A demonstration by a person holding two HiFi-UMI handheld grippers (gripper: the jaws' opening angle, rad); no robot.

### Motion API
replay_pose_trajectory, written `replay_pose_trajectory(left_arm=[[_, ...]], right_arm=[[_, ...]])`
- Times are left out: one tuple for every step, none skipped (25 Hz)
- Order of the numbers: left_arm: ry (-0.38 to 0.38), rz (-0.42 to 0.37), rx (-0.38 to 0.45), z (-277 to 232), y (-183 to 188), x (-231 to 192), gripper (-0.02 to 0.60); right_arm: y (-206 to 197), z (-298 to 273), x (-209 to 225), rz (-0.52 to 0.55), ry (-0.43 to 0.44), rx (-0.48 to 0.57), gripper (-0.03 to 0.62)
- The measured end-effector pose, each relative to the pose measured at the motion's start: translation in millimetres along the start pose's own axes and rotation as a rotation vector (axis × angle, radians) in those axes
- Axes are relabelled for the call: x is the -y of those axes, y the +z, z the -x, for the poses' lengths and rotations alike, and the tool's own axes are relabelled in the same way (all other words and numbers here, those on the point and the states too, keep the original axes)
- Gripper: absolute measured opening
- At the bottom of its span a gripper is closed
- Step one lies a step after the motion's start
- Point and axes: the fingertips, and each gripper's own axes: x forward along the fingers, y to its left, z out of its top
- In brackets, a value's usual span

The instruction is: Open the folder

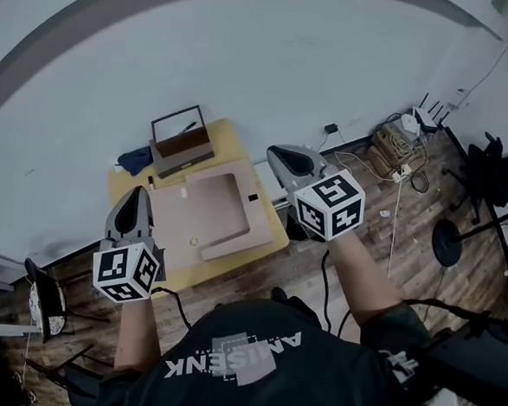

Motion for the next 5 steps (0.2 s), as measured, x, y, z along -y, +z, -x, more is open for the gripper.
replay_pose_trajectory(left_arm=[[0.0,-0.001,0.0,0.0,0.4,-0.2,0.002],[0.0,-0.001,0.0,0.0,0.9,-0.5,0.002],[0.001,-0.001,0.001,-0.1,1.5,-0.9,0.002],[0.002,-0.001,0.003,-0.2,2.3,-1.3,0.002],[0.003,-0.002,0.004,-0.3,3.1,-1.6,0.002]], right_arm=[[0.7,0.1,-0.4,0.001,-0.002,-0.001,0.006],[1.5,0.1,-0.7,0.002,-0.004,-0.002,0.006],[2.3,-0.2,-0.8,0.004,-0.005,-0.002,0.006],[3.3,-0.5,-0.9,0.005,-0.006,-0.003,0.006],[4.3,-0.9,-0.9,0.005,-0.007,-0.003,0.006]])
